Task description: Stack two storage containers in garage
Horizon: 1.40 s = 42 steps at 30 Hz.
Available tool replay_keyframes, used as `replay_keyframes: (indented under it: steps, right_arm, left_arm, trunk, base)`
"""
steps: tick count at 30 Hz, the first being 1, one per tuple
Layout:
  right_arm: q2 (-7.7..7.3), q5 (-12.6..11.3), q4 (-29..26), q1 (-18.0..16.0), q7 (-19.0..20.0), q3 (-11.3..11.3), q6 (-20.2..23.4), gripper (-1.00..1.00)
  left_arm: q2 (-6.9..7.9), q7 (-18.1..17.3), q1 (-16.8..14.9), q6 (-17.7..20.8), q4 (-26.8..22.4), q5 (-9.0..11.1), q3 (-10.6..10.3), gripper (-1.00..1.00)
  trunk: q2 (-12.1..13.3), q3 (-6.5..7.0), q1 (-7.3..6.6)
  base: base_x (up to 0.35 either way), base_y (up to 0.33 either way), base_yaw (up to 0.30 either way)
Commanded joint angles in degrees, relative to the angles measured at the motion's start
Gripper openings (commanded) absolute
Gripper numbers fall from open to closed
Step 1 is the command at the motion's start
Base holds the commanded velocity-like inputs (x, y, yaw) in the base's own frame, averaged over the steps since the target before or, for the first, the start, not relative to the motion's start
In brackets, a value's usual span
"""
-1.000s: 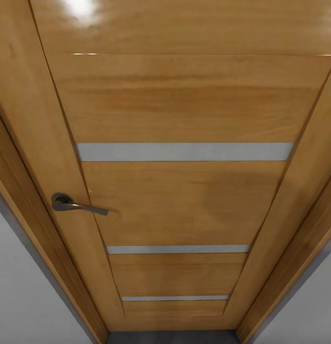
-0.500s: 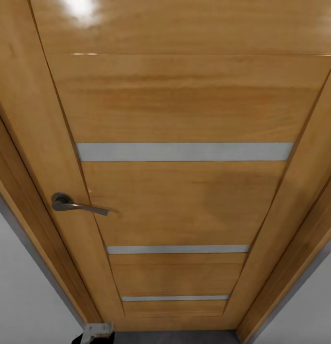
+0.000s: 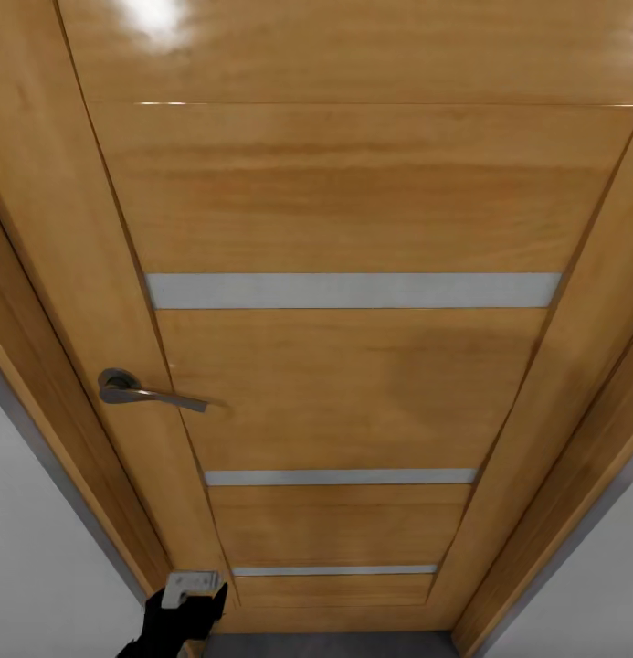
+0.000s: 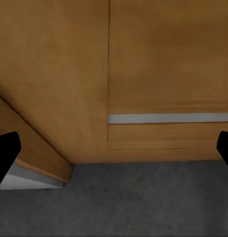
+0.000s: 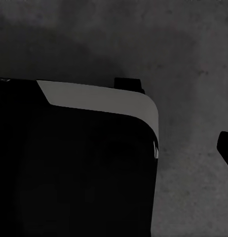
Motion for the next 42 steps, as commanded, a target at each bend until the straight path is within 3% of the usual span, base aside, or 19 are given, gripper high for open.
replay_keyframes:
  steps: [1,3,5,11,18,24,29,32,38,39,42]
  right_arm:
    - [-0.01,0.32,0.04,-0.03,0.02,0.04,-0.17,1.00]
    - [-0.01,0.32,0.04,-0.03,0.01,0.04,-0.17,1.00]
    - [0.01,0.35,0.04,-0.03,0.00,0.04,-0.17,1.00]
    - [0.08,0.38,0.04,-0.03,0.02,0.10,-0.17,1.00]
    - [0.08,0.39,-0.08,-0.03,0.02,0.11,-0.17,1.00]
    - [0.08,0.39,-0.13,-0.03,0.02,0.04,-0.17,1.00]
    - [0.00,0.38,-0.14,-0.03,0.02,0.04,-0.17,1.00]
    - [-0.04,0.39,-0.24,-0.03,0.02,0.04,-0.15,1.00]
    - [-0.09,0.32,-0.37,-0.03,0.02,0.04,-0.16,1.00]
    - [-0.12,0.31,-0.39,-0.03,0.02,0.04,-0.16,1.00]
    - [-0.18,0.30,-0.47,-0.03,0.02,0.00,-0.17,1.00]
  left_arm:
    - [-0.73,0.02,-0.32,0.30,-0.34,0.03,-0.23,1.00]
    - [-1.58,0.02,-1.66,0.31,-0.64,0.03,-0.35,1.00]
    - [-1.71,0.02,-2.39,0.31,-0.72,0.03,-0.37,1.00]
    - [-1.76,0.08,-8.48,0.78,-0.90,0.03,-0.24,1.00]
    - [-1.76,0.04,-13.68,5.18,-0.91,0.03,-0.13,1.00]
    - [-1.71,0.10,-17.18,6.80,-0.90,0.03,0.23,1.00]
    - [-1.62,0.16,-21.31,8.12,-0.75,-0.05,0.83,1.00]
    - [-1.59,0.20,-23.95,8.26,-0.38,-0.14,2.53,1.00]
    - [-1.59,0.23,-26.92,9.98,0.56,-0.23,3.06,1.00]
    - [-1.53,0.29,-29.06,12.10,1.85,-0.23,3.11,1.00]
    - [-1.52,0.37,-34.32,13.07,4.63,-0.24,3.13,1.00]
  trunk:
    - [-0.03,-0.04,0.00]
    - [-0.03,-0.04,0.00]
    - [-0.03,-0.04,0.00]
    - [-0.03,-0.04,0.00]
    - [-0.03,-0.04,0.00]
    - [-0.03,-0.04,0.00]
    - [-0.03,-0.04,0.00]
    - [-0.03,-0.04,0.00]
    - [-0.03,-0.04,0.00]
    - [-0.03,-0.04,0.00]
    - [-0.03,-0.04,0.00]
  base:
    - [0.000,0.000,0.000]
    - [0.000,0.000,0.000]
    - [0.000,0.000,0.000]
    - [0.000,0.000,0.000]
    - [0.000,0.000,0.000]
    - [0.000,0.000,0.000]
    - [0.000,0.000,0.000]
    - [0.000,0.000,0.000]
    - [0.000,0.000,0.000]
    - [0.000,0.000,0.000]
    - [0.000,0.000,0.000]
